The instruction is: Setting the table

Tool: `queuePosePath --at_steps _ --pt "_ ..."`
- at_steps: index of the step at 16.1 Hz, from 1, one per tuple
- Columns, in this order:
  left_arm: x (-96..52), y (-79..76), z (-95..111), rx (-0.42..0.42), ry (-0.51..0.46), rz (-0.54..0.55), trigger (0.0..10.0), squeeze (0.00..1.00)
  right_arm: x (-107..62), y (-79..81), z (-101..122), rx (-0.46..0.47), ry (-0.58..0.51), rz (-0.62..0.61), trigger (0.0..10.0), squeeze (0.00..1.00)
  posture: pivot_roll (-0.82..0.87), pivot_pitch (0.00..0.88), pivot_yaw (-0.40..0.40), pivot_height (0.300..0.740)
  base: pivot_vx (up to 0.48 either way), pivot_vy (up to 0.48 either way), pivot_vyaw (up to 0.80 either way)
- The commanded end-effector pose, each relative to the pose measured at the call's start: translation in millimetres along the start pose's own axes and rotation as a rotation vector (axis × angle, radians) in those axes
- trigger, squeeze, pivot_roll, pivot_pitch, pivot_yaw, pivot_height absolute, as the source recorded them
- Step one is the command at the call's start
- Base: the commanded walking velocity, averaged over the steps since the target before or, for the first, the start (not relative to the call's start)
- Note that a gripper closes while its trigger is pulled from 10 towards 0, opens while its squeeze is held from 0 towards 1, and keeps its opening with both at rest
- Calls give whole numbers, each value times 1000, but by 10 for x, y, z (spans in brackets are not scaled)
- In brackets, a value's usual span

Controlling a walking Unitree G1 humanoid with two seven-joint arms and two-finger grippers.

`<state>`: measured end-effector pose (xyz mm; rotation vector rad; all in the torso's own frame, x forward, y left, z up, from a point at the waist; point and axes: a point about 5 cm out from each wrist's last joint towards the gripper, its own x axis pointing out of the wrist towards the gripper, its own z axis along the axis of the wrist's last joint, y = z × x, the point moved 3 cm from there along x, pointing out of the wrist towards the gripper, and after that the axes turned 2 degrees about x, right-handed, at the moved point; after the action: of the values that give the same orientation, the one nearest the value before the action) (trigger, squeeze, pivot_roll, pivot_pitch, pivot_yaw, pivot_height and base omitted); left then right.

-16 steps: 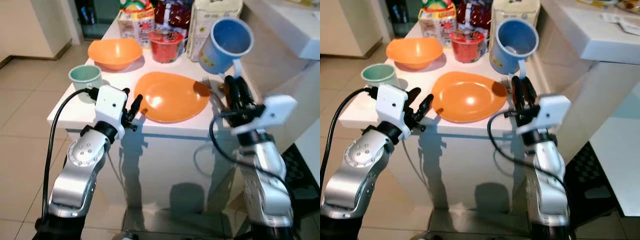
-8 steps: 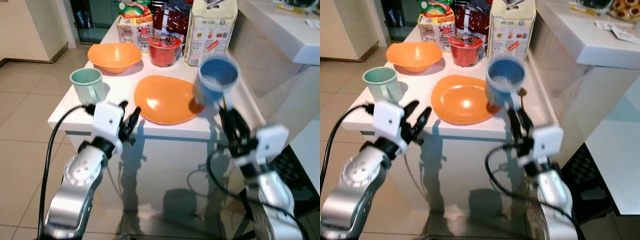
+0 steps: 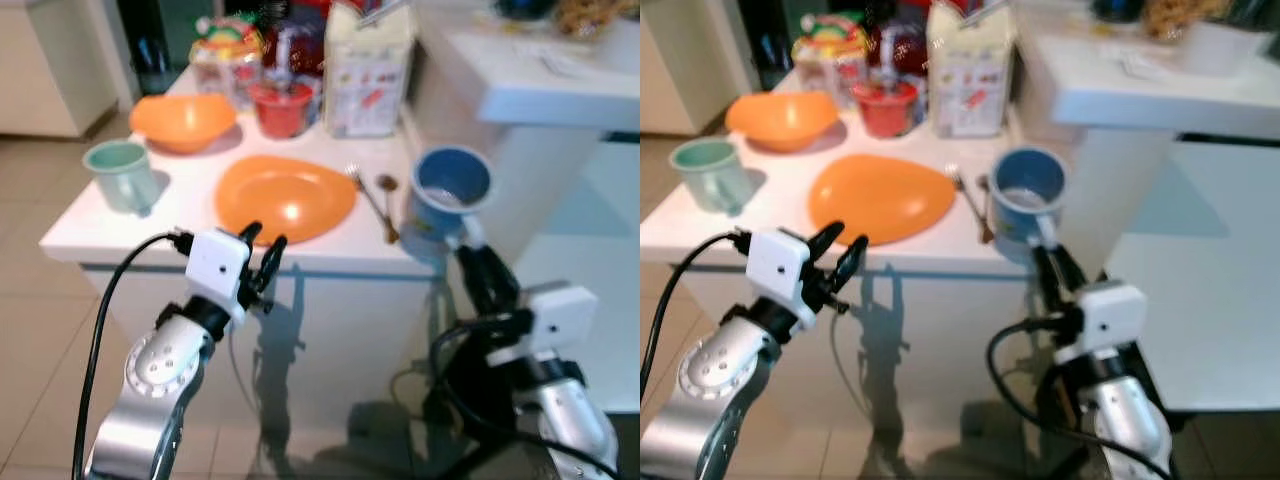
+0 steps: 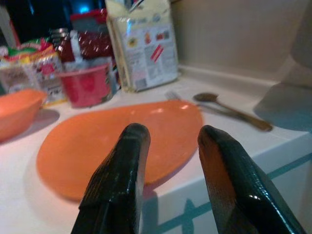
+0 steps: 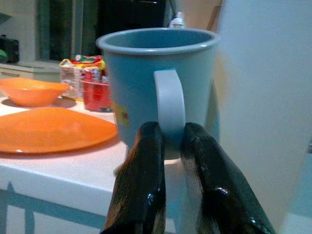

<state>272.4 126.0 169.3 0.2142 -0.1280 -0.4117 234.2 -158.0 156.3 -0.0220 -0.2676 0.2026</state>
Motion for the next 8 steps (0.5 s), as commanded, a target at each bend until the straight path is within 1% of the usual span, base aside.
queuePosePath --at_steps 1,4,8 --pt "-23 43 16 13 -4 11 10000 0 14 16 75 -3 -35 2 10000 0 25 15 -32 740 0 -480 0" --pt "-52 6 -2 14 0 -3 10000 0 -14 106 83 -27 -33 69 10000 0 29 18 -33 740 0 -480 0" --pt "-59 37 -2 16 0 3 10000 0 -21 97 93 -32 -36 64 10000 0 29 21 -30 740 0 -480 0"
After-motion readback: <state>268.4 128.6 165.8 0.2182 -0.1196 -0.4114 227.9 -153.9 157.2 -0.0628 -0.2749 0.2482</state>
